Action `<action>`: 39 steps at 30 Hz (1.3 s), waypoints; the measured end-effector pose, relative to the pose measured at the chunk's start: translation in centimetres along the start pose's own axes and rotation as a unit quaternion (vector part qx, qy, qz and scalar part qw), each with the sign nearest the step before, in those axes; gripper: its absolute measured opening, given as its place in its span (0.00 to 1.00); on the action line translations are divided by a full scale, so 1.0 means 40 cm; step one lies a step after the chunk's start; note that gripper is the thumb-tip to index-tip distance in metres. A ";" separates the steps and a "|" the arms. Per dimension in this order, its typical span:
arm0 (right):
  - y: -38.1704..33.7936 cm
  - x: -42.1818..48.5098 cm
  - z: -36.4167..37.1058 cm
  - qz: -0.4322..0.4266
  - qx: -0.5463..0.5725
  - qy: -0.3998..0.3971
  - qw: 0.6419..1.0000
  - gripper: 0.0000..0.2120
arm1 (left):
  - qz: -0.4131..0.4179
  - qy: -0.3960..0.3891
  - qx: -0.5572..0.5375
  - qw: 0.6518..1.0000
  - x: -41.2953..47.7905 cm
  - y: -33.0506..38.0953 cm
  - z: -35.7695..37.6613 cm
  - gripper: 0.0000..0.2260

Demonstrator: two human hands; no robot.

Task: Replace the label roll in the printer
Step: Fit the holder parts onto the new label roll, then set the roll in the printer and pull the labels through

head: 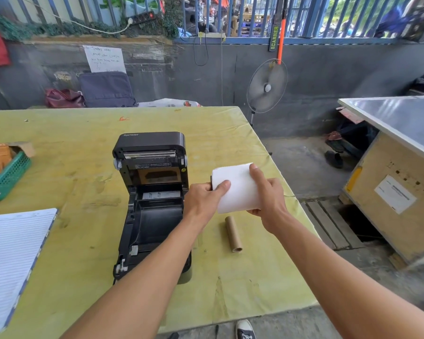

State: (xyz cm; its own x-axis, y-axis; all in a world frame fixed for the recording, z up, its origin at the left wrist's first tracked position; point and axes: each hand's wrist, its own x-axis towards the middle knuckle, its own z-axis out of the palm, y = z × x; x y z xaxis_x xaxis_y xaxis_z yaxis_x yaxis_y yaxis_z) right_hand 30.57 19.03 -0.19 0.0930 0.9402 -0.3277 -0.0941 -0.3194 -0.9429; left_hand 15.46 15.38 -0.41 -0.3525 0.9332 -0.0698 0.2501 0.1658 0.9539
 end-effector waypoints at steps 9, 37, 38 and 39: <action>0.005 -0.073 0.106 -0.024 -0.019 -0.181 0.983 0.22 | -0.020 0.095 -0.042 0.994 -0.016 -0.019 -0.163 0.23; 0.082 -0.067 0.325 -0.140 -0.259 -0.203 0.934 0.23 | -0.077 0.129 0.018 0.988 0.034 -0.162 -0.355 0.26; 0.085 -0.065 0.328 -0.139 -0.263 -0.203 0.933 0.24 | -0.079 0.123 0.010 0.989 0.039 -0.166 -0.358 0.27; 0.088 -0.069 0.331 -0.135 -0.261 -0.201 0.934 0.26 | -0.078 0.120 0.007 0.990 0.043 -0.173 -0.362 0.29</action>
State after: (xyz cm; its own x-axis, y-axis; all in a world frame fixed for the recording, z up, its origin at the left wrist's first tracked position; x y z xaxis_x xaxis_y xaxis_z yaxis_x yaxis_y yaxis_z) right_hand 16.84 16.89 -1.84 -0.3462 0.9299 -0.1242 0.3857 0.0204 -0.9224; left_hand 0.05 11.21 -2.89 -0.5910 0.7939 -0.1433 0.1869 0.3075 0.9330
